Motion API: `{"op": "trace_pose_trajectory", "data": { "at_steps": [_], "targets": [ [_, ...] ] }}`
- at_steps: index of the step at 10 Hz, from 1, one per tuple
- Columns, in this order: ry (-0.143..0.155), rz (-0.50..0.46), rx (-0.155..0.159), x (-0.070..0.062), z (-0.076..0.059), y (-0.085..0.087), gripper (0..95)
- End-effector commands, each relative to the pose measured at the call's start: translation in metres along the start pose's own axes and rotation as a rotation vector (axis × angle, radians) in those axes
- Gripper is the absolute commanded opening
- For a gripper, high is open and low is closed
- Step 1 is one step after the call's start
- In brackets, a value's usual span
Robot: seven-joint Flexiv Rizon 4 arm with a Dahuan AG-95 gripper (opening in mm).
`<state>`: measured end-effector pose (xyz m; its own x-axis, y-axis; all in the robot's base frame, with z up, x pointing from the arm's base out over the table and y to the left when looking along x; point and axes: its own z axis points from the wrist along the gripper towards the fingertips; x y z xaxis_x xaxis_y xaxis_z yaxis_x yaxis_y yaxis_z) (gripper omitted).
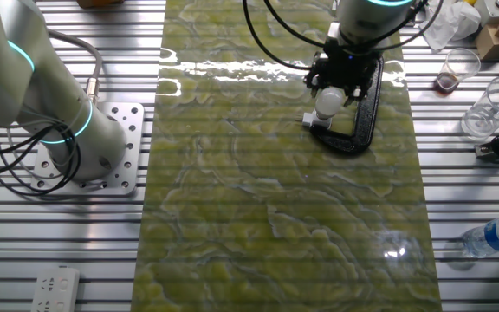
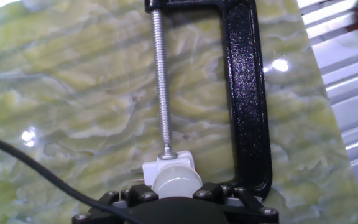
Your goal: Install the light bulb by rotating it
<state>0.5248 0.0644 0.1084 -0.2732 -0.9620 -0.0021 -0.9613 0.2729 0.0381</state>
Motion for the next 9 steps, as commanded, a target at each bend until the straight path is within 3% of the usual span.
{"op": "trace_pose_trajectory", "data": {
  "at_steps": [1, 3, 9],
  "targets": [
    [-0.010, -0.184, 0.005, 0.0003, 0.0002, 0.0010, 57.0],
    [0.002, -0.214, 0.010, 0.0028, 0.0027, 0.0026, 57.0],
    [-0.003, -0.236, 0.015, 0.0066, 0.0091, 0.0050, 57.0]
  ]
}}
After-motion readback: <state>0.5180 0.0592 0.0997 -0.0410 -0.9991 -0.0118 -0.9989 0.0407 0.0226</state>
